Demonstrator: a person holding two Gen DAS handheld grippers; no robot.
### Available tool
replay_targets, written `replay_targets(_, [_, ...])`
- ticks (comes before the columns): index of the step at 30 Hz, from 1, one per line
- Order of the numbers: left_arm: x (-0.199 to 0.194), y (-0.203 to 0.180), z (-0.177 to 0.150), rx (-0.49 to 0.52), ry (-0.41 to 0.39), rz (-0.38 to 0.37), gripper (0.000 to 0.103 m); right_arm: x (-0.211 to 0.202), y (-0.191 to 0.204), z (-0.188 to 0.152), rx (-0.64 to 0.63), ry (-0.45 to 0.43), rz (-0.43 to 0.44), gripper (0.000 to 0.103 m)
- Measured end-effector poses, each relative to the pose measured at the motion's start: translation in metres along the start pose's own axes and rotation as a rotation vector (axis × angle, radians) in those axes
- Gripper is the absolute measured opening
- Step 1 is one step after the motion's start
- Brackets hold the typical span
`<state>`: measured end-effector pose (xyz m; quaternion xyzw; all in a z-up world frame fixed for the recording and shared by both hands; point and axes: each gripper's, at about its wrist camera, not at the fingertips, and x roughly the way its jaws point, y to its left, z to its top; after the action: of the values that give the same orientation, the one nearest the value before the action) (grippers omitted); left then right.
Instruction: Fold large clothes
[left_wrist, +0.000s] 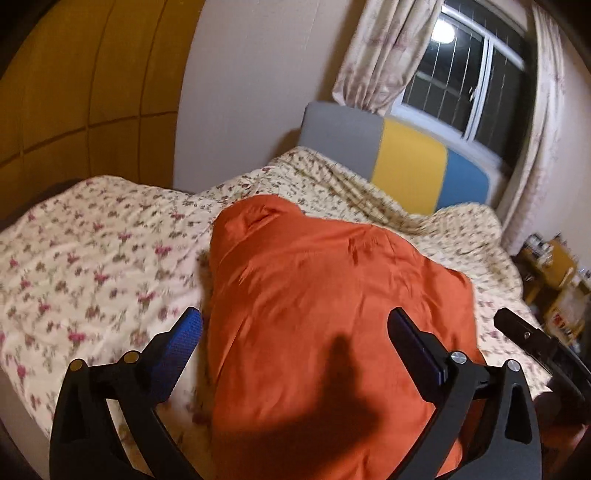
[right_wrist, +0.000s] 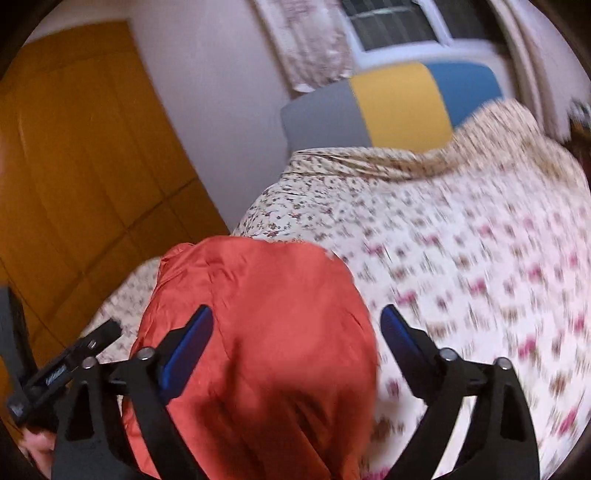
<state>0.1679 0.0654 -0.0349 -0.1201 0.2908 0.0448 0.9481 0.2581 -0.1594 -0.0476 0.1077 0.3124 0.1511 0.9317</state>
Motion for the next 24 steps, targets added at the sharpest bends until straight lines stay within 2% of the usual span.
replay_targets(1, [0.01, -0.007, 0.008, 0.022, 0.013, 0.03, 0.1, 0.008, 0.007, 0.004, -0.022, 0.014, -0.011, 0.078])
replay_targets(3, [0.033, -0.016, 0.021, 0.062, 0.038, 0.117, 0.1, 0.029, 0.019, 0.012, -0.048, 0.052, -0.035, 0.064])
replay_targets(6, [0.064, -0.021, 0.029, 0.109, 0.059, 0.199, 0.1, 0.057, 0.02, 0.013, -0.034, 0.1, -0.073, 0.061])
replay_targets(8, [0.085, -0.021, 0.026, 0.15, 0.107, 0.231, 0.1, 0.084, 0.014, 0.008, -0.04, 0.149, -0.106, 0.058])
replay_targets(10, [0.098, -0.019, 0.019, 0.161, 0.128, 0.227, 0.1, 0.095, 0.009, -0.003, -0.04, 0.182, -0.108, 0.058])
replay_targets(13, [0.107, -0.011, 0.012, 0.122, 0.137, 0.189, 0.1, 0.108, 0.001, -0.017, -0.023, 0.186, -0.105, 0.059])
replay_targets(24, [0.134, -0.012, 0.001, 0.122, 0.135, 0.189, 0.1, 0.126, -0.004, -0.032, 0.014, 0.203, -0.093, 0.06])
